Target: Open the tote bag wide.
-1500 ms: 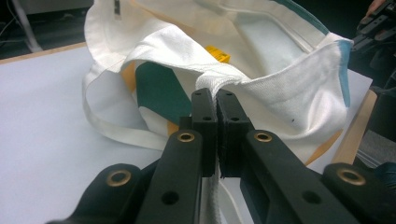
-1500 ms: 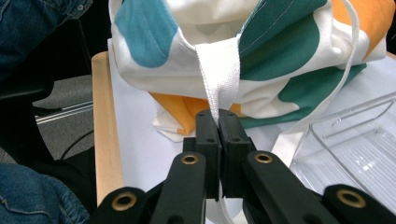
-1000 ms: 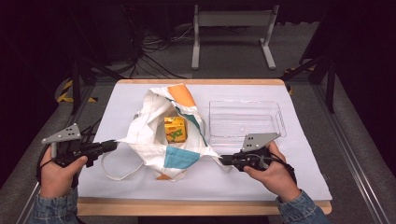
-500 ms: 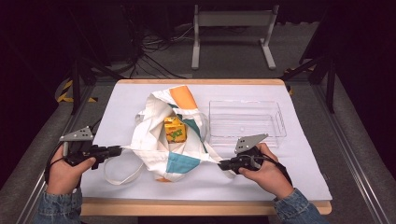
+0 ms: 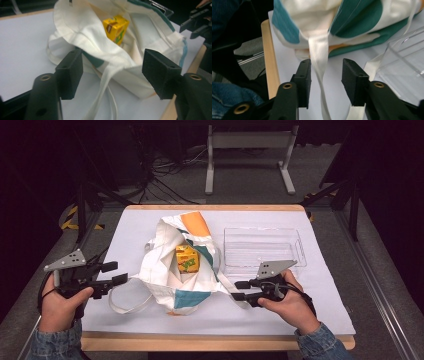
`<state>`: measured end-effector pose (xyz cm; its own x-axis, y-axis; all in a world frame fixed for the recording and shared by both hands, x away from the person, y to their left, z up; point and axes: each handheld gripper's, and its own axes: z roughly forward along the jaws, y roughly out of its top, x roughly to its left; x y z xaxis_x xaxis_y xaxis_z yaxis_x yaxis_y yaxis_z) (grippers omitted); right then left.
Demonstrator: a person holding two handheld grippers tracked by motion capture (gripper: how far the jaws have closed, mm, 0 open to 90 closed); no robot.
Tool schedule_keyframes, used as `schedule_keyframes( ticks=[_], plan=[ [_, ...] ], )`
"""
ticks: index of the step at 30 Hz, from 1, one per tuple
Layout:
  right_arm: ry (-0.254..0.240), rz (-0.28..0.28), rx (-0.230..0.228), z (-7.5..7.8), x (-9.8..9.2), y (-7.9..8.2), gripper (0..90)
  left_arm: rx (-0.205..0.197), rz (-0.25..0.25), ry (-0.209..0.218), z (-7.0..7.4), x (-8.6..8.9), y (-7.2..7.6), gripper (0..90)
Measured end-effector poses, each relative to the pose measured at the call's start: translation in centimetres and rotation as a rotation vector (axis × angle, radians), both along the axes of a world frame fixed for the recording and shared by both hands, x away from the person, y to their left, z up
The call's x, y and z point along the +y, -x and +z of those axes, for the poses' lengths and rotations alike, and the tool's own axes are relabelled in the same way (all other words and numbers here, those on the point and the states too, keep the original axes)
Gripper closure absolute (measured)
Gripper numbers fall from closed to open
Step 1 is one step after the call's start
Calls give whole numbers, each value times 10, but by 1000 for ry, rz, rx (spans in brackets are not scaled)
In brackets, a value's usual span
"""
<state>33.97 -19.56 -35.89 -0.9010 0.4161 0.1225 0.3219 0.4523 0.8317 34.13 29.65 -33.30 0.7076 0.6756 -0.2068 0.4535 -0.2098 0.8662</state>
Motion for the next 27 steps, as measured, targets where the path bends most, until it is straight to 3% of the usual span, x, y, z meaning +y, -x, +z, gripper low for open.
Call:
schedule_keyframes(
  ticks=[4, 7, 10, 16, 19, 24, 27],
  plan=[
    [-43, -25, -48, 14, 5, -4, 515, -16, 50, 3, -1, -15, -14, 290],
    [-57, -32, -84, 23, 14, -9, 484, -73, 86, -19, -1, -29, -23, 280],
    [-58, -47, -110, 27, 25, -16, 471, -97, 93, -3, -3, -40, -29, 254],
    [-62, -80, -147, 28, 48, -31, 465, -37, 111, -58, -22, -53, -47, 230],
    [-60, -83, -172, 29, 60, -35, 460, -6, 127, -65, -30, -58, -53, 225],
    [-61, -89, -214, 28, 79, -38, 447, 25, 143, -129, -36, -69, -60, 220],
    [-48, -112, -223, 25, 87, -45, 439, 57, 162, -132, -40, -66, -64, 194]
  ],
)
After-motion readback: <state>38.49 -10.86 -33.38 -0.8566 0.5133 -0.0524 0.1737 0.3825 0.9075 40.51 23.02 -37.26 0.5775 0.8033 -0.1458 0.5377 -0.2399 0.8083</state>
